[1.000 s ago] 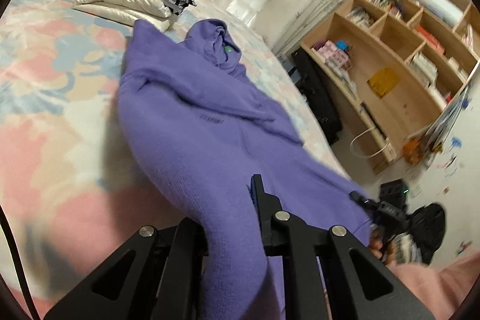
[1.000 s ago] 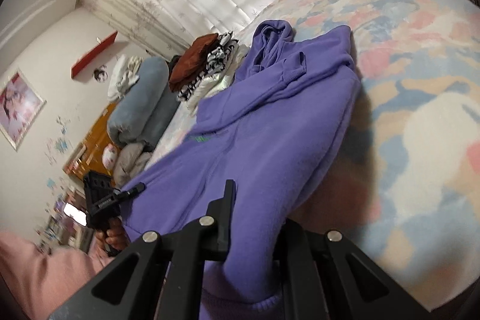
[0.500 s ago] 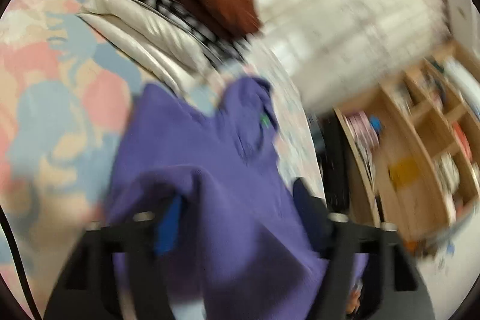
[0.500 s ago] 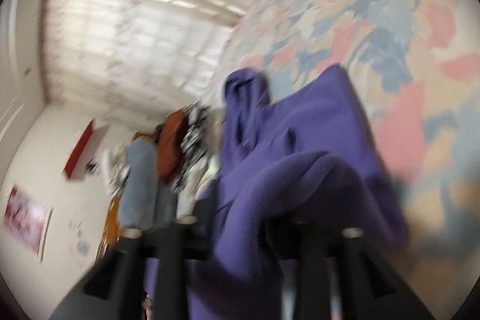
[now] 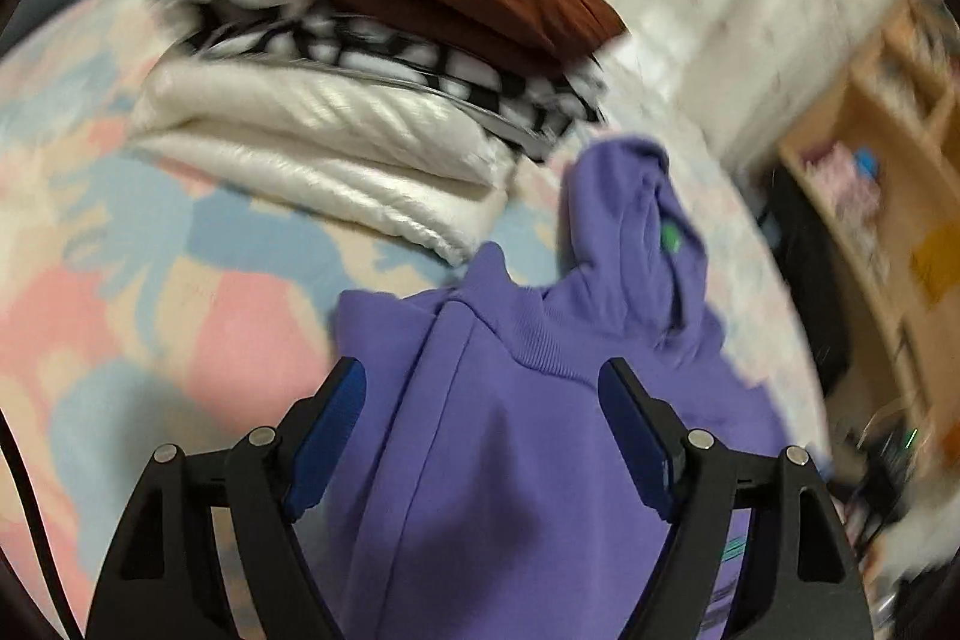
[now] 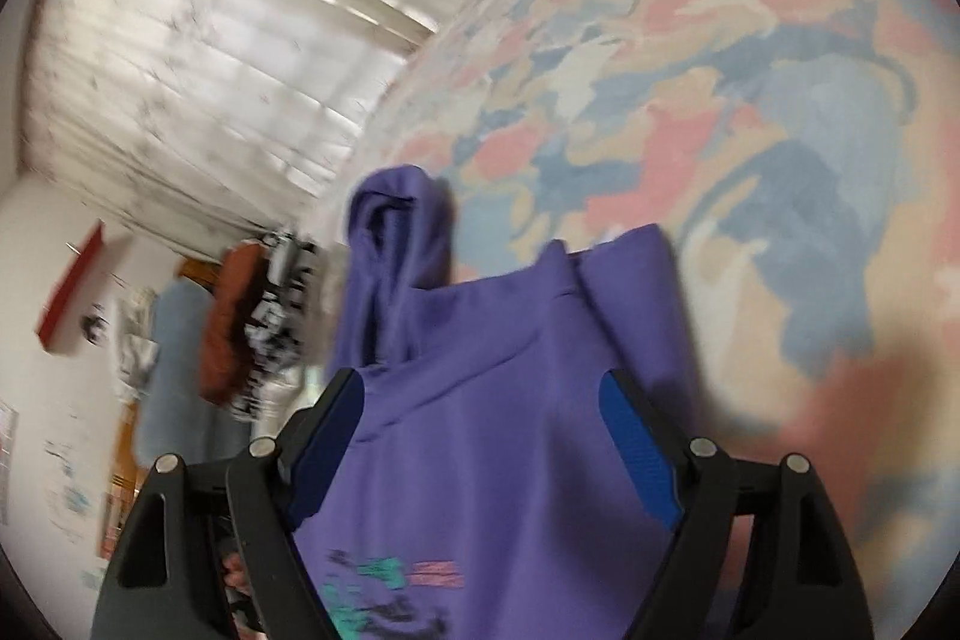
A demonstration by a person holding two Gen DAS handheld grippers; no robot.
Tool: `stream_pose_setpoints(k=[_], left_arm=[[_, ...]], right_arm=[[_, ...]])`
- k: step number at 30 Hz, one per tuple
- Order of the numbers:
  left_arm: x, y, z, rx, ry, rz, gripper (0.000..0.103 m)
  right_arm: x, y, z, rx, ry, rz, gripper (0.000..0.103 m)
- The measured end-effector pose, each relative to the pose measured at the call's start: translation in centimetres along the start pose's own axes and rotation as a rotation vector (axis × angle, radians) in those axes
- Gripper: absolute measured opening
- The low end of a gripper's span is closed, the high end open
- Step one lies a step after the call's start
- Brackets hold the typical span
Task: Fold large clothes
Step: 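Lift the hem with both tools and fold it toward the hood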
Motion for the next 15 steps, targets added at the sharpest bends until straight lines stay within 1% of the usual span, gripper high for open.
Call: stream_pose_setpoints(k=[4,7,8,9,10,12,13,14,15], left_arm=[[-1.3,-1.3,2.4,-0.092,0.036,0.109,0.077],[-2.3,-1.4,4.2,-0.169,0.062,0.158,0.072],[-2.5,-1.3,4.9,-0.191,0.074,0.171,0.065],[-2.8,-1.2,5.5,-0.208,0.084,0.18,0.057],[-2.9,-1.2,6.1,-0.222,0.092,0.191,0.053],[-3.1,-1.3,7.4,-0.264,0.11,0.227,0.031],[-3.1,-1.3,7.9,-0.296,0.122,0.248,0.029],[-3.1,-1.5,8.4,-0.349,0.123,0.284,0.018],[-3.1,-1.8,8.5,-0.383,0.12,0.314,0.011]], right_arm=[[-0.7,-0.7,1.7,0.066,0.024,-0.041,0.081],[-1.4,-0.7,3.7,0.137,0.058,-0.092,0.081],[-1.6,-0.8,4.6,0.173,0.07,-0.106,0.081],[-1.8,-0.8,5.5,0.199,0.086,-0.119,0.081],[-1.8,-0.7,6.3,0.213,0.099,-0.128,0.081],[-2.1,-0.6,7.7,0.276,0.106,-0.161,0.078],[-2.2,-0.5,8.3,0.302,0.107,-0.18,0.074],[-2.2,-0.5,8.8,0.332,0.11,-0.203,0.06],[-2.1,-0.6,9.1,0.373,0.117,-0.217,0.038]])
Point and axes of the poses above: each gripper's, at about its wrist camera, not at the fingertips, and z roughly the way its jaws point, y to its left, x to its underside, the point moved 10 cm from there along z, roughly the way its jaws point, and after that the axes turned 11 degrees about y, right-handed, at the moved point
